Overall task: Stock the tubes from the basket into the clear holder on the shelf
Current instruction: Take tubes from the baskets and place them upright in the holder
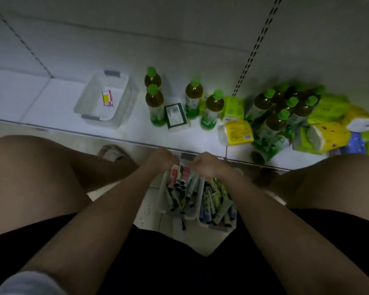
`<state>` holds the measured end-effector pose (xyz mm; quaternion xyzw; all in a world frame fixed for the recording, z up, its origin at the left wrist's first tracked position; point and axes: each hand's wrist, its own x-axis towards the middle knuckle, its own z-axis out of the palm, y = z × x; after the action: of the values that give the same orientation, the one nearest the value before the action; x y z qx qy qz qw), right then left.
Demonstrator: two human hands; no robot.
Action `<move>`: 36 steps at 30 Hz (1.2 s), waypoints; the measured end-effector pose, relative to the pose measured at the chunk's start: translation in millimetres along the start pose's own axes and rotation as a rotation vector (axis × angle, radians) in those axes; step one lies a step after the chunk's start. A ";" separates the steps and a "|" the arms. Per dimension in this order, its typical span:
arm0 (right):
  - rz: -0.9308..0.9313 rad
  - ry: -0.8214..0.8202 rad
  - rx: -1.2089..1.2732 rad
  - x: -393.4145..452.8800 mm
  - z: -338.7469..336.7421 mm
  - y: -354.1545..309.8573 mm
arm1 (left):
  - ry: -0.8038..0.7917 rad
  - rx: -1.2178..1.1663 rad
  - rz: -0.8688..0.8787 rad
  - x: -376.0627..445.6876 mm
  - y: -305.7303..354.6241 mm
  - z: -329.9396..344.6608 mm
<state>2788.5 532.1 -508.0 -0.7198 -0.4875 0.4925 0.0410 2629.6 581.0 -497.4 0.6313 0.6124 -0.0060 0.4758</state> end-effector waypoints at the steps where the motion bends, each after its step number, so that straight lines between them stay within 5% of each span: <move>1: 0.025 -0.029 -0.007 8.3 6.8 8.6 | -0.005 -0.011 -0.052 7.4 -10.3 10.9; 13: -0.201 0.117 -0.178 119.3 57.5 29.3 | -0.020 0.048 -0.171 82.7 -96.3 128.4; 23: -0.427 0.066 -0.483 159.8 63.8 12.5 | -0.168 0.034 -0.230 106.5 -107.6 134.3; 27: -0.313 0.004 -0.538 162.5 65.7 20.2 | -0.173 0.072 -0.167 104.8 -111.3 139.0; 36: -0.434 0.234 -0.249 145.4 58.6 37.8 | -0.123 0.106 -0.150 96.7 -111.7 153.9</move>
<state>2775.4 595.6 -655.7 -0.6501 -0.6791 0.3218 0.1129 2655.2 539.0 -704.9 0.6064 0.6264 -0.1126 0.4768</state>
